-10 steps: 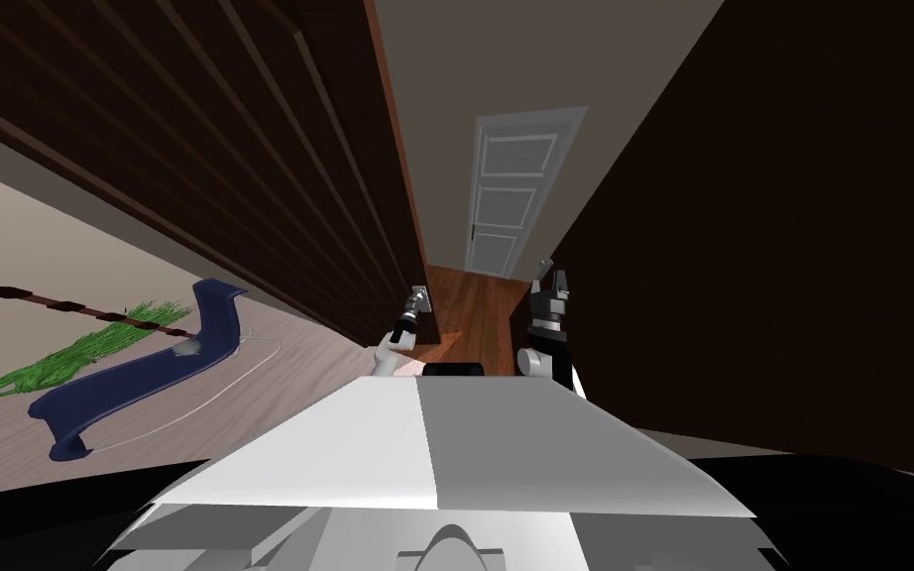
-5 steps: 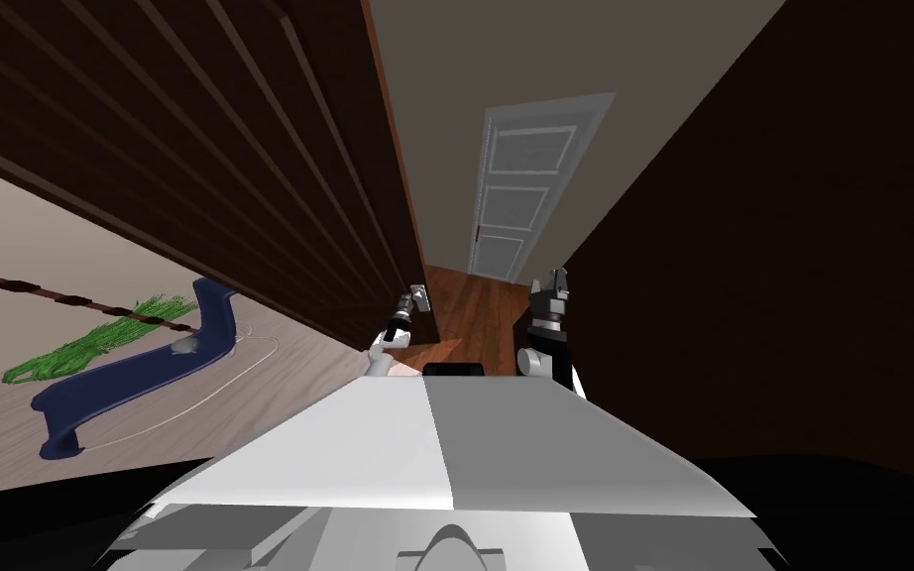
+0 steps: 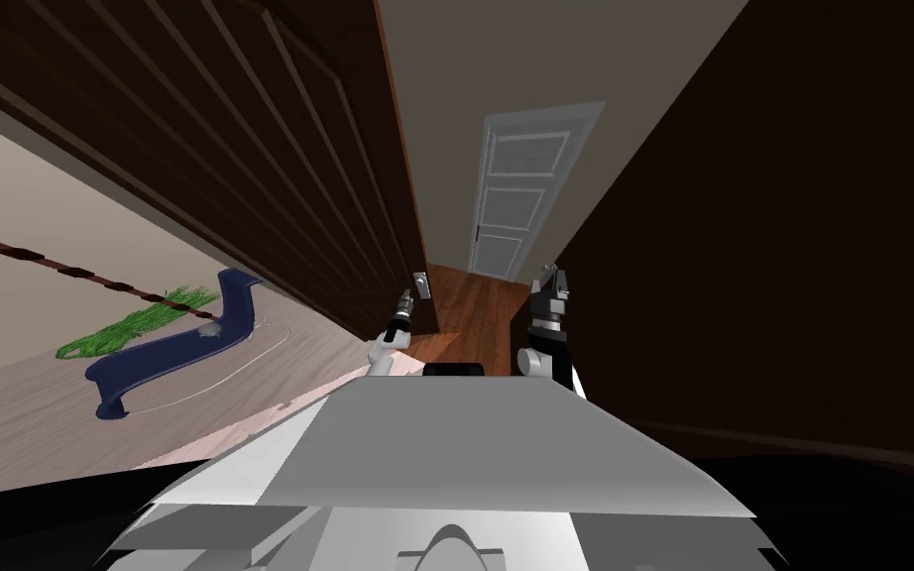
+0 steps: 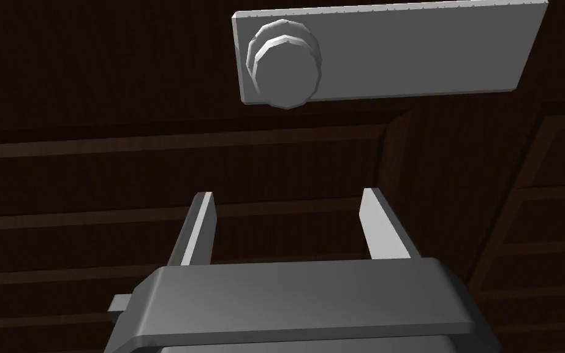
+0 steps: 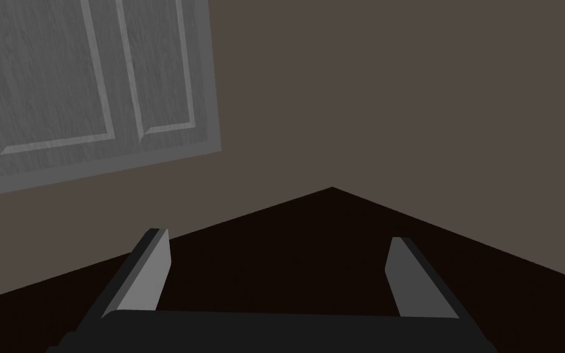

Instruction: Push the door open

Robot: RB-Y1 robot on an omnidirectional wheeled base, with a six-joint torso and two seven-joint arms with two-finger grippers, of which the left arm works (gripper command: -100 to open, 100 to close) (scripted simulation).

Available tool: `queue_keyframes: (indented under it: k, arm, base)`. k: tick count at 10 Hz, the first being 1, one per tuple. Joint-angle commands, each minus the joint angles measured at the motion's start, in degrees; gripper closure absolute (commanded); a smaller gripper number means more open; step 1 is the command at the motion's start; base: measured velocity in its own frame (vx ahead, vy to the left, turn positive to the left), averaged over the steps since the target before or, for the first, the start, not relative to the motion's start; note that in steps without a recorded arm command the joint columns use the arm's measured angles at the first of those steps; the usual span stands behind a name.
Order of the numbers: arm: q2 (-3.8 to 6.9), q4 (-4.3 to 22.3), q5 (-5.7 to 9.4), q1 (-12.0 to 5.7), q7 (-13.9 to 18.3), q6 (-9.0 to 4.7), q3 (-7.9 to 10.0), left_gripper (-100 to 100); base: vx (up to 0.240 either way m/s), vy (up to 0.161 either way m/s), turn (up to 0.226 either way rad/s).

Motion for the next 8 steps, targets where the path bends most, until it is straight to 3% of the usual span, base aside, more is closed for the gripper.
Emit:
queue_keyframes:
  k: [1,2,4,8]
  arm:
    - [-0.62,-0.48,0.17,0.35,0.16,0.17,-0.01,-100]
    - [-1.22,-0.72,0.29,0.54,0.27,0.25,0.01,-100]
    - [-0.53,-0.02,0.27,0.06,0.13,-0.1,0.29,-100]
    - [-0.31,0.78,0.34,-0.31,-0.05,-0.86,0.78,-100]
  base:
    - [-0.168,-0.09,0.036]
    - [-0.182,-0.132,0.049]
    - [-0.002,-0.04,0.0]
    - [0.195,0.01,-0.017]
